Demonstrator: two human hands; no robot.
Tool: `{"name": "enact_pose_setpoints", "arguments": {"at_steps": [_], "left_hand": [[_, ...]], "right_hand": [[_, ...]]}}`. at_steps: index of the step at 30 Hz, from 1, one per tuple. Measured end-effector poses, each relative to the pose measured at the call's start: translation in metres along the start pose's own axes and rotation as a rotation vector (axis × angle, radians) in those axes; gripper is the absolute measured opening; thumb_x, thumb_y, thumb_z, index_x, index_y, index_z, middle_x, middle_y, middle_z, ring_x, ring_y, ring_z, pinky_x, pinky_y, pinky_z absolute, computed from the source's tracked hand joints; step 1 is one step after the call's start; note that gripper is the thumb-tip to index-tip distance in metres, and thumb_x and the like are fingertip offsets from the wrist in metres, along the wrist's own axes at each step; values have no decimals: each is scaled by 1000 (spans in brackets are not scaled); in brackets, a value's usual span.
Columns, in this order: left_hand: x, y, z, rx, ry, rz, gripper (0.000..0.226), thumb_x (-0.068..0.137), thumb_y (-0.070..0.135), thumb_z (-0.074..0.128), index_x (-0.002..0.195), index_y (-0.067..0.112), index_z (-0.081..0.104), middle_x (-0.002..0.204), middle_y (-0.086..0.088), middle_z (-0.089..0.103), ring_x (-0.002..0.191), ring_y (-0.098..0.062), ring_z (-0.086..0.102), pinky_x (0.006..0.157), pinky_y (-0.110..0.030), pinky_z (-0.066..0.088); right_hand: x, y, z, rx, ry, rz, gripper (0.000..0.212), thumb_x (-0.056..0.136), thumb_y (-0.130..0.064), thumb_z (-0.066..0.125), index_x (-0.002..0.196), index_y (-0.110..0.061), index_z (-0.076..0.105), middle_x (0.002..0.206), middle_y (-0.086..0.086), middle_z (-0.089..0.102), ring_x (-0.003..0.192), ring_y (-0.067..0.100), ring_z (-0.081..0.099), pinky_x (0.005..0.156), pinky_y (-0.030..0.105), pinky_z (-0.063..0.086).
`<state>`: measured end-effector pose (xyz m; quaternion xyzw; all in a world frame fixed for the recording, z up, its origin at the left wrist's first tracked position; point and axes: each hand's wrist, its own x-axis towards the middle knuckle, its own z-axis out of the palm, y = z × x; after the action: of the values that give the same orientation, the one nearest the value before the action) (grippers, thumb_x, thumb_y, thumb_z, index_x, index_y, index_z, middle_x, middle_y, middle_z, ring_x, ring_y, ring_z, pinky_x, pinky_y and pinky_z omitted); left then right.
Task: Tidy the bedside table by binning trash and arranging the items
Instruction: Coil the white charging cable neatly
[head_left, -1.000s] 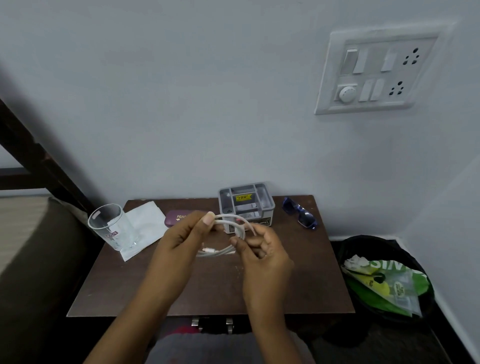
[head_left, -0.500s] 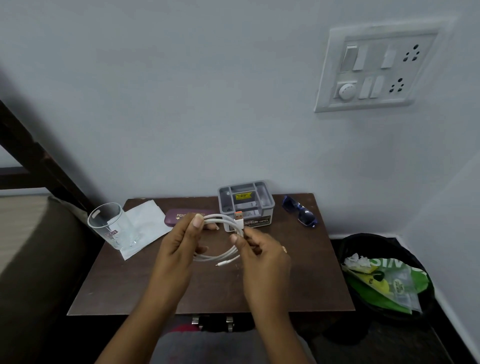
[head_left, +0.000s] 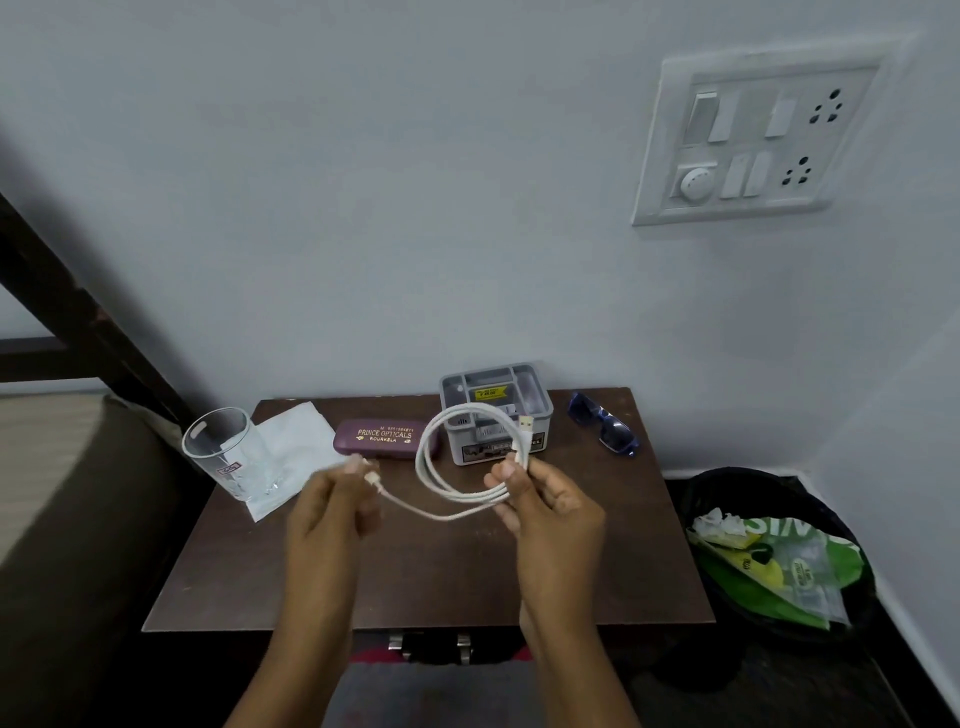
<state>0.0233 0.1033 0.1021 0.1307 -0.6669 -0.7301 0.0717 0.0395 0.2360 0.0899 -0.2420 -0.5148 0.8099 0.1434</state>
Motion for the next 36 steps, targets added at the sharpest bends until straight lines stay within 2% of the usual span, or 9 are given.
{"name": "enact_pose_setpoints", "arguments": {"at_steps": [3, 6, 10, 16, 23, 26, 29, 34, 36], "left_hand": [[-16, -15, -1, -18, -157, -301, 36, 94, 27, 47, 79, 0, 67, 56, -3, 64, 48, -10, 60, 49, -18, 52], [-21, -24, 7, -173, -242, -475, 32, 95, 29, 45, 97, 5, 66, 89, -13, 75, 76, -17, 72, 69, -24, 58], [-10, -10, 14, -393, -148, -359, 25, 96, 19, 43, 96, 8, 65, 92, -8, 75, 78, -11, 72, 70, -21, 58], [-1, 5, 13, -304, -213, -280, 29, 98, 22, 39, 104, 14, 66, 99, -6, 75, 90, -15, 71, 77, -26, 58], [8, 8, 0, -510, -263, -548, 28, 89, 17, 49, 87, 8, 76, 84, -1, 74, 77, -9, 72, 60, -28, 60], [11, 1, -5, -381, -230, -508, 21, 91, 8, 48, 93, 8, 69, 71, 0, 73, 66, -6, 71, 58, -23, 59], [10, 3, -11, -89, -306, -350, 17, 91, 7, 49, 96, 7, 66, 78, -8, 72, 68, -12, 70, 66, -22, 59], [7, 10, -13, 2, -342, -342, 43, 96, 34, 39, 92, 5, 71, 88, -12, 74, 80, -21, 69, 77, -33, 55], [3, 11, -11, 51, -338, -298, 37, 88, 37, 52, 85, 6, 72, 84, -10, 72, 79, -19, 69, 80, -35, 53]], "right_hand": [[0, -2, 2, 212, 44, 95, 9, 83, -8, 65, 89, -7, 71, 79, 10, 74, 77, 15, 72, 65, 20, 57], [-4, 2, 7, 287, 38, 183, 9, 84, -7, 64, 90, -2, 68, 80, 12, 73, 73, 13, 71, 62, 20, 56], [-10, 3, 10, 256, 22, 236, 8, 83, -5, 66, 90, -2, 67, 82, 15, 74, 72, 16, 73, 59, 21, 57], [-7, -1, 10, 82, -73, 164, 7, 81, -8, 69, 88, -5, 70, 76, 11, 75, 72, 16, 73, 59, 21, 56], [-4, 0, 3, 60, -172, 243, 14, 82, -10, 68, 94, -3, 69, 82, 12, 75, 81, 21, 73, 62, 23, 56], [-3, 0, 1, 14, -195, 238, 12, 82, -11, 67, 92, -5, 70, 81, 10, 75, 78, 18, 73, 61, 22, 56], [-3, -1, 0, -33, -174, 201, 8, 83, -9, 67, 89, -6, 70, 80, 12, 75, 74, 18, 73, 60, 22, 56], [-4, 1, 0, -194, -113, 71, 11, 83, -9, 67, 76, -17, 70, 71, 8, 74, 69, 18, 73, 62, 27, 59], [-3, 5, 1, -297, -93, 10, 12, 82, -12, 68, 73, -19, 70, 68, 3, 74, 66, 16, 72, 67, 34, 60]]}}
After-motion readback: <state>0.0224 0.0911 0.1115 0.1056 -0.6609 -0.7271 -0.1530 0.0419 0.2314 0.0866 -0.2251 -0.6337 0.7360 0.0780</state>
